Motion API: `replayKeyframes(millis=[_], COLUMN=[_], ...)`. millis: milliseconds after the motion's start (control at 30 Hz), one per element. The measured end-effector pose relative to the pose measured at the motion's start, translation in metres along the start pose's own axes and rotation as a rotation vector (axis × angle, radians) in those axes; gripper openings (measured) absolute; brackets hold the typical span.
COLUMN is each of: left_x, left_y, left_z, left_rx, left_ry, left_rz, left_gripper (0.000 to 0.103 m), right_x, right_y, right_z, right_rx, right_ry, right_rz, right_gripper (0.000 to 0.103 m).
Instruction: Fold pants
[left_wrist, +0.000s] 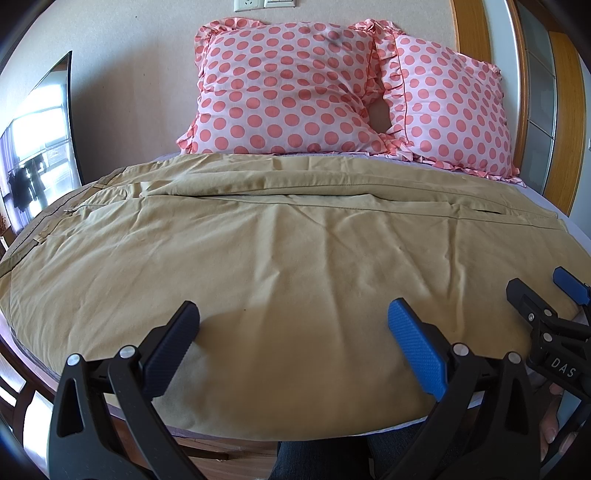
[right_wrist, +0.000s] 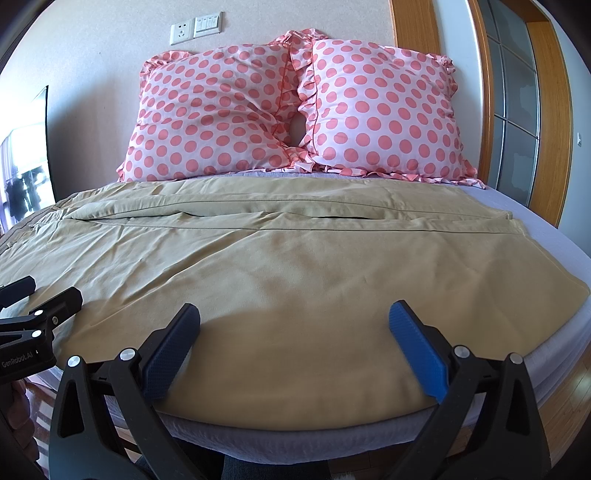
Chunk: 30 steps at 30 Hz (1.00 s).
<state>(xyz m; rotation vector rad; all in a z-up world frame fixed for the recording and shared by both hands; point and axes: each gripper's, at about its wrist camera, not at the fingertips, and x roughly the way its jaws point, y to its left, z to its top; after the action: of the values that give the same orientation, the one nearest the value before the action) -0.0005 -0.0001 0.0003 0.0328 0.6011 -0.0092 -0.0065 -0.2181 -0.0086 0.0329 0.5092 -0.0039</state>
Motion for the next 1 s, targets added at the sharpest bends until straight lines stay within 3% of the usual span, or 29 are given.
replayKeyframes(millis=[333, 433, 500, 567, 700, 767, 867, 933, 1000], left_x=[0.0, 0.0, 0.001, -0.002, 0.006, 0.02, 0.043, 0.055, 0.064], left_y=[0.001, 0.004, 0.014, 0.026, 0.058, 0.077, 0.102, 0.114, 0.122], left_z=[0.001, 0.014, 0.027, 0.045, 0.087, 0.106, 0.122, 0.125, 0.123], left_rx=[0.007, 0.009, 0.011, 0.011, -0.016, -0.059, -0.142, -0.193, -0.232], left_ry=[0.006, 0.058, 0.055, 0.002, -0.08, -0.07, -0.029, -0.006, 0.006], left_rz=[-0.007, -0.023, -0.006, 0.03, 0.12, 0.146, 0.146, 0.134, 0.118], left_gripper=[0.101, 0.101, 0.101, 0.101, 0.101, 0.101, 0.101, 0.101, 0.101], right_x=[0.007, 0.005, 0.002, 0.002, 0.04, 0.072, 0.133, 0.169, 0.201], right_y=[0.002, -0.016, -0.036, -0.062, -0.119, -0.148, -0.186, -0.205, -0.217], right_z=[0.0, 0.02, 0.044, 0.07, 0.125, 0.144, 0.169, 0.178, 0.185], right_rx=[-0.012, 0.006, 0.064, 0.12, 0.238, 0.298, 0.419, 0.482, 0.515], right_ry=[0.003, 0.058, 0.043, 0.028, 0.088, 0.131, 0.228, 0.283, 0.325], right_rz=[0.02, 0.055, 0.051, 0.0, -0.138, -0.193, -0.268, -0.317, -0.391], right_gripper=[0.102, 0.102, 0.102, 0.102, 0.102, 0.102, 0.082, 0.076, 0.076])
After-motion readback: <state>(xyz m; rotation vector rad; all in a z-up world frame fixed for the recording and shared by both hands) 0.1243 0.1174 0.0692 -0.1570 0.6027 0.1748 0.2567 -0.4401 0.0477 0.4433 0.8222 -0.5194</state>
